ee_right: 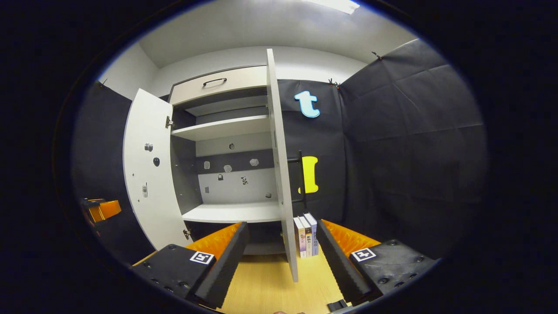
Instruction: Open the right door of the double-door shoe cabinet with the right hand, and open the left door with the left hand.
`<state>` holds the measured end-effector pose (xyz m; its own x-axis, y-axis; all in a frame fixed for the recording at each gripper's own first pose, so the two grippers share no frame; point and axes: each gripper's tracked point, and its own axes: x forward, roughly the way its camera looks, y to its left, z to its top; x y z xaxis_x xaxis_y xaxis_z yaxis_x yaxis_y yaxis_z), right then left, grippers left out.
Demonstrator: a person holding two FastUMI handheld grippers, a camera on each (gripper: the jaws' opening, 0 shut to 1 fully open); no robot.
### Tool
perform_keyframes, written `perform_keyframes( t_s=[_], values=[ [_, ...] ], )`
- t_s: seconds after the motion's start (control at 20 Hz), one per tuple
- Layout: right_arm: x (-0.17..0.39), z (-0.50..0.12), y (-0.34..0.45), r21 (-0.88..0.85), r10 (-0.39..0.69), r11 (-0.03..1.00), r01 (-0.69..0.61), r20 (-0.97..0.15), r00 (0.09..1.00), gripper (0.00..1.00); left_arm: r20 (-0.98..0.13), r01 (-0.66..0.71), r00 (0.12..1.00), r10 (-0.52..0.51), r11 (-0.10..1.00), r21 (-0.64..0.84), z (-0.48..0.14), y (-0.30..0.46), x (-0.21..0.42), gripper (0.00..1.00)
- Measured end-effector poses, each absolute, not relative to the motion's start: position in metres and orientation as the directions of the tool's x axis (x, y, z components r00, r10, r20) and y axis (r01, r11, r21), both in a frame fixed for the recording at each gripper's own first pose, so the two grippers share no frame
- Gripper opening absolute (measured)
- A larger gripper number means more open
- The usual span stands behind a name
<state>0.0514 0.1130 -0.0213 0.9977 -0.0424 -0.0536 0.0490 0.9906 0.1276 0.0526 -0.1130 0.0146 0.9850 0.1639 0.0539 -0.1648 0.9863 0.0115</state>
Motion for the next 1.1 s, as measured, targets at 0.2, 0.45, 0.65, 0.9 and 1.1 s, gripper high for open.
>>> perform_keyframes(
  t_s=[0.2,0.45,0.65,0.9,1.1],
  values=[
    [0.049,-0.026,0.14,0.102,-0.029,0.994,0.033,-0.047,0.999,0.98,0.101,-0.148,0.985,0.143,0.988,0.05,0.017,-0.103,0.054,0.96],
    [0.047,-0.03,0.157,0.058,-0.016,0.998,0.02,-0.068,0.998,0.98,0.086,-0.087,0.993,0.084,0.996,0.031,0.014,-0.111,0.061,0.96],
    [0.043,-0.028,0.169,0.091,-0.017,0.996,0.023,-0.07,0.997,0.98,0.099,-0.067,0.993,0.06,0.995,0.07,0.017,-0.11,0.063,0.96],
    [0.036,-0.029,0.166,0.074,-0.035,0.997,0.039,-0.062,0.997,0.98,0.085,-0.062,0.995,0.053,0.993,0.096,0.012,-0.108,0.063,0.96],
    [0.036,-0.027,0.162,0.091,-0.064,0.993,0.068,-0.055,0.996,0.98,0.103,-0.046,0.994,0.037,0.995,0.086,0.015,-0.108,0.065,0.96]
  ],
)
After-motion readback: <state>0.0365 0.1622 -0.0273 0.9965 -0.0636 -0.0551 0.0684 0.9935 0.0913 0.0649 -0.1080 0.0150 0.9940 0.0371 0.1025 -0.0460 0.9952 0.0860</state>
